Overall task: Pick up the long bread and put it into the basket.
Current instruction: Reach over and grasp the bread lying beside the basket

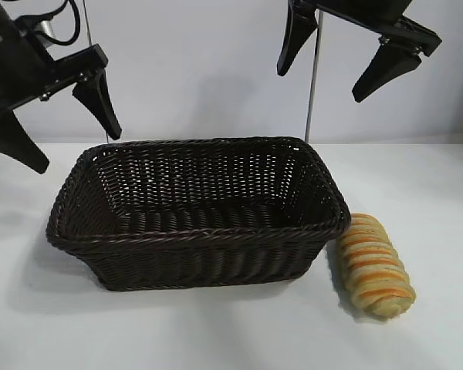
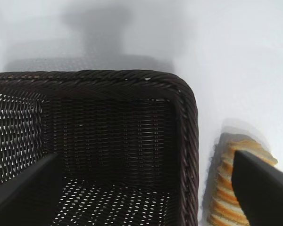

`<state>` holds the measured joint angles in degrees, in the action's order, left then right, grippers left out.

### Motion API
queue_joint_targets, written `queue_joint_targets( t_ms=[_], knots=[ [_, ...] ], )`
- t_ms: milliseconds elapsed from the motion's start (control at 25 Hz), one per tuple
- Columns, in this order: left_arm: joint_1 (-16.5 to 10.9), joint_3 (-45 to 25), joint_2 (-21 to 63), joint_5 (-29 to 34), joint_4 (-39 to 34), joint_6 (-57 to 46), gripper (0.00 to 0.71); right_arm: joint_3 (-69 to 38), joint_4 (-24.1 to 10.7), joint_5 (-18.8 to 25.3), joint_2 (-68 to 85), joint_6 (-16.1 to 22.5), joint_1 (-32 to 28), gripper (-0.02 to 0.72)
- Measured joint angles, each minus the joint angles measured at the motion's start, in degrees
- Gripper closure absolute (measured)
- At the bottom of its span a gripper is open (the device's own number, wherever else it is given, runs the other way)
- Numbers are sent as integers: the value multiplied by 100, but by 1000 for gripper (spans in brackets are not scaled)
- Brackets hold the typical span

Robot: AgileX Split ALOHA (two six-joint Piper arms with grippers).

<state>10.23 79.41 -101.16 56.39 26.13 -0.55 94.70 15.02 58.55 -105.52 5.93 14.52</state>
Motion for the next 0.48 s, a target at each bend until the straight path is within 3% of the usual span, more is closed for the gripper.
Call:
queue_joint_targets(
  t_ms=[480],
  knots=[
    [0, 33, 101, 68, -92, -139, 41, 0, 0, -29, 0, 0, 0, 8]
  ],
)
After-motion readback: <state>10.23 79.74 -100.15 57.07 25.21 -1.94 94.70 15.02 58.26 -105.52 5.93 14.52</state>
